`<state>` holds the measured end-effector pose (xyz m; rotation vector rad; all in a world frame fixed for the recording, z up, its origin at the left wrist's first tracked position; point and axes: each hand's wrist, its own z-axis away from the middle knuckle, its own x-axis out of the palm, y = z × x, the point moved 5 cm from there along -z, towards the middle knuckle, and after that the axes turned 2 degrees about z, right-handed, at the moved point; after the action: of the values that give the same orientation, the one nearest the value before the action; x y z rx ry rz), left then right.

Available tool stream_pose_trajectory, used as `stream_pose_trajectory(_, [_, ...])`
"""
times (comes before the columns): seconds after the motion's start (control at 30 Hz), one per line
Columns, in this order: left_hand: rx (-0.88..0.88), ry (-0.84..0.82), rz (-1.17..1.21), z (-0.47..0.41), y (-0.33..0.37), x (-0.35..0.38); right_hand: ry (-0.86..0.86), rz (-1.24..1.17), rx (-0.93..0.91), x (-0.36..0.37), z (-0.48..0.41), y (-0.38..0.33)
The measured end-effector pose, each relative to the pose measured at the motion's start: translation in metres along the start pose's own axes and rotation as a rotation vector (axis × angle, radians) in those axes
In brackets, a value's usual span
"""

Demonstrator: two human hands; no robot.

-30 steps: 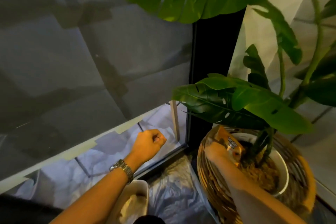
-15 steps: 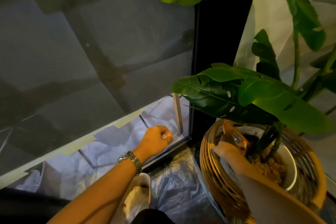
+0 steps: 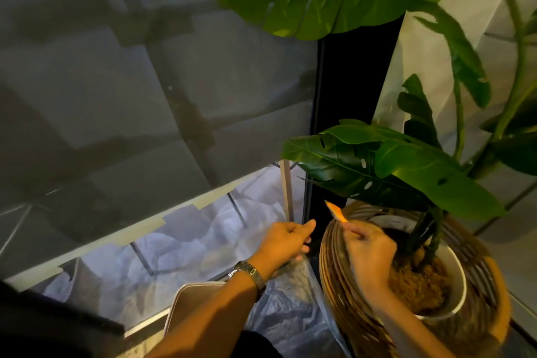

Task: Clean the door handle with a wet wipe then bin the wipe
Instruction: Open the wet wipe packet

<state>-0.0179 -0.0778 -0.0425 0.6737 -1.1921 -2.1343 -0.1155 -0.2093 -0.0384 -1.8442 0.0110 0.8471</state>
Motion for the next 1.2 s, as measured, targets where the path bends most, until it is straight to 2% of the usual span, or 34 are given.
stream_pose_trajectory(0.1, [-0.021, -0.037, 0.221, 0.007, 0.007, 0.003, -0.048, -0.077, -0.307, 0.007, 0.031, -0.053])
stream_pose_trajectory(0.17, [0.037, 0.052, 0.400, 0.016, 0.014, -0.005, -0.131, -0.109, -0.473, 0.018, 0.047, -0.076])
stream_pose_trajectory(0.3, [0.126, 0.286, 0.571, 0.034, 0.016, -0.047, -0.353, -0.152, -0.610, 0.029, 0.065, -0.118])
stream_pose_trajectory(0.37, [0.176, 0.375, 0.541, 0.046, 0.019, -0.071, -0.426, -0.220, -0.609, 0.032, 0.065, -0.132])
stream_pose_trajectory(0.47, [0.243, 0.415, 0.509, 0.063, 0.032, -0.098, -0.382, -0.340, -0.504, 0.029, 0.058, -0.149])
stream_pose_trajectory(0.6, [0.259, 0.423, 0.395, 0.089, 0.060, -0.111, -0.444, -0.248, -0.414, 0.035, 0.063, -0.191])
stream_pose_trajectory(0.73, [0.319, 0.496, 0.279, 0.111, 0.079, -0.116, -0.421, -0.287, -0.330, 0.034, 0.067, -0.214])
stream_pose_trajectory(0.8, [0.347, 0.541, 0.229, 0.119, 0.084, -0.118, -0.397, -0.267, -0.322, 0.032, 0.071, -0.216])
stream_pose_trajectory(1.0, [0.461, 0.636, 0.164, 0.137, 0.102, -0.113, -0.140, -0.295, -0.410, 0.016, 0.074, -0.223])
stream_pose_trajectory(1.1, [0.457, 0.659, 0.142, 0.143, 0.106, -0.117, -0.091, -0.391, -0.433, 0.007, 0.073, -0.227])
stream_pose_trajectory(1.2, [0.426, 0.740, 0.130, 0.149, 0.112, -0.127, -0.130, -0.419, -0.436, 0.006, 0.076, -0.228])
